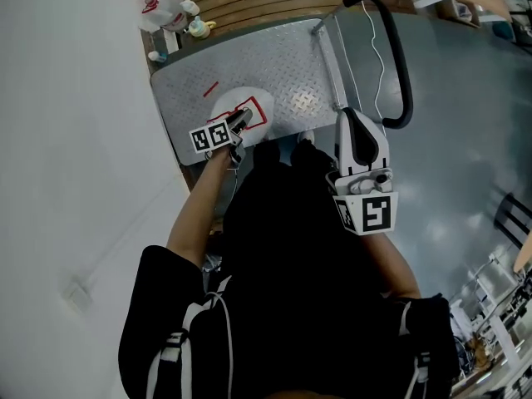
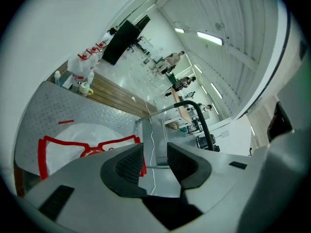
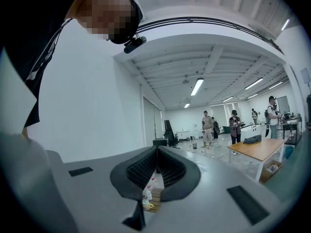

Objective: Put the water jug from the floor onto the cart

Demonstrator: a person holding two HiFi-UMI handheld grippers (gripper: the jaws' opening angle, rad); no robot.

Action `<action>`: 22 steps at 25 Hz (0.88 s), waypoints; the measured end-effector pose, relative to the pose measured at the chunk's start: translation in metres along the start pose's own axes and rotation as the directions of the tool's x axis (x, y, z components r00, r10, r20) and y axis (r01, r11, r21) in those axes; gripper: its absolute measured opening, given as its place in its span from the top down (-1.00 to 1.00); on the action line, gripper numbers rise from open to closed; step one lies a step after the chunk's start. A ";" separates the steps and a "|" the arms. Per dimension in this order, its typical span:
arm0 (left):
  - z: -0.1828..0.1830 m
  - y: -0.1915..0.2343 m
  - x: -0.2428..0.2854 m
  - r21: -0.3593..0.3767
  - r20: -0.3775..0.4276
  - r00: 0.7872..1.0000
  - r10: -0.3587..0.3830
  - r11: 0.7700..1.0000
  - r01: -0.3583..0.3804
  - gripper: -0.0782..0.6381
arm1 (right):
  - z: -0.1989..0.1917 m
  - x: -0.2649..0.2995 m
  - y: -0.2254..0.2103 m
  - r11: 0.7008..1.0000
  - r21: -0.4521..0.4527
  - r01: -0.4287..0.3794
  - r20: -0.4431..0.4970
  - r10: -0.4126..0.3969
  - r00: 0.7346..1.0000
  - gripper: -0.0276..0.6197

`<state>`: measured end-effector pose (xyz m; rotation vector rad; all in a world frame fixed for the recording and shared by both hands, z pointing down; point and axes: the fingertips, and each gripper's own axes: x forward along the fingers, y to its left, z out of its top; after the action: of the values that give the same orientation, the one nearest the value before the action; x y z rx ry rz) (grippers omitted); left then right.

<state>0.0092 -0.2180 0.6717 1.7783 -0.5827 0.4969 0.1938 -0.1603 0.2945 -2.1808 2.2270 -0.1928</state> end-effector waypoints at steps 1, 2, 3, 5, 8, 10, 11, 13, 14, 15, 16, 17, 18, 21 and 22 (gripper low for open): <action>0.002 -0.008 -0.005 0.026 0.021 1.000 -0.016 1.000 0.015 0.35 | 0.001 0.001 0.002 1.000 -0.001 -0.014 0.005 0.014 1.000 0.86; 0.006 -0.014 -0.010 0.052 0.049 0.999 -0.024 0.998 0.021 0.35 | 0.002 0.002 0.004 1.000 -0.002 -0.028 0.009 0.028 1.000 0.86; 0.010 -0.019 -0.017 0.079 0.080 0.996 -0.025 0.997 0.019 0.35 | 0.003 0.003 0.006 0.999 -0.002 -0.042 0.014 0.042 0.999 0.86; 0.018 -0.032 -0.033 0.128 0.151 0.988 -0.021 0.992 0.002 0.35 | 0.004 0.006 0.013 0.998 -0.002 -0.069 0.021 0.069 0.997 0.86; 0.032 -0.054 -0.063 0.195 0.290 0.957 -0.014 0.980 -0.045 0.35 | 0.003 0.007 0.024 0.995 0.002 -0.102 0.024 0.102 0.994 0.86; 0.041 -0.068 -0.085 0.236 0.381 0.925 -0.011 0.968 -0.086 0.35 | 0.003 0.009 0.030 0.992 0.003 -0.123 0.025 0.123 0.992 0.86; 0.045 -0.075 -0.095 0.249 0.422 0.907 -0.016 0.963 -0.099 0.35 | 0.003 0.011 0.033 0.991 0.003 -0.136 0.026 0.136 0.990 0.86; 0.051 -0.089 -0.116 0.268 0.490 0.871 -0.033 0.957 -0.114 0.35 | 0.003 0.016 0.042 0.986 0.004 -0.166 0.028 0.166 0.986 0.86; 0.052 -0.096 -0.126 0.281 0.516 0.855 -0.042 0.952 -0.123 0.35 | 0.004 0.018 0.047 0.983 0.007 -0.182 0.029 0.181 0.983 0.86; 0.054 -0.104 -0.135 0.297 0.538 0.842 -0.049 0.945 -0.134 0.35 | 0.005 0.020 0.052 0.980 0.008 -0.196 0.031 0.196 0.980 0.86; 0.056 -0.113 -0.143 0.317 0.555 0.830 -0.057 0.937 -0.148 0.35 | 0.006 0.021 0.057 0.977 0.007 -0.211 0.034 0.211 0.977 0.86; 0.057 -0.122 -0.149 0.338 0.571 0.819 -0.064 0.927 -0.163 0.35 | 0.007 0.022 0.061 0.974 0.003 -0.226 0.036 0.226 0.974 0.86; 0.059 -0.130 -0.154 0.356 0.587 0.806 -0.070 0.917 -0.179 0.35 | 0.008 0.023 0.064 0.971 -0.002 -0.240 0.038 0.239 0.970 0.86; 0.067 -0.151 -0.173 0.374 0.658 0.748 -0.079 0.897 -0.235 0.36 | 0.012 0.028 0.069 0.964 -0.012 -0.266 0.047 0.266 0.963 0.85; 0.070 -0.159 -0.179 0.380 0.682 0.727 -0.085 0.890 -0.253 0.40 | 0.014 0.031 0.069 0.963 -0.012 -0.270 0.052 0.270 0.962 0.86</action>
<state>-0.0315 -0.2242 0.4253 2.4075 -1.1459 -0.0099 0.1257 -0.1909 0.2763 -1.8322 2.4624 -0.1218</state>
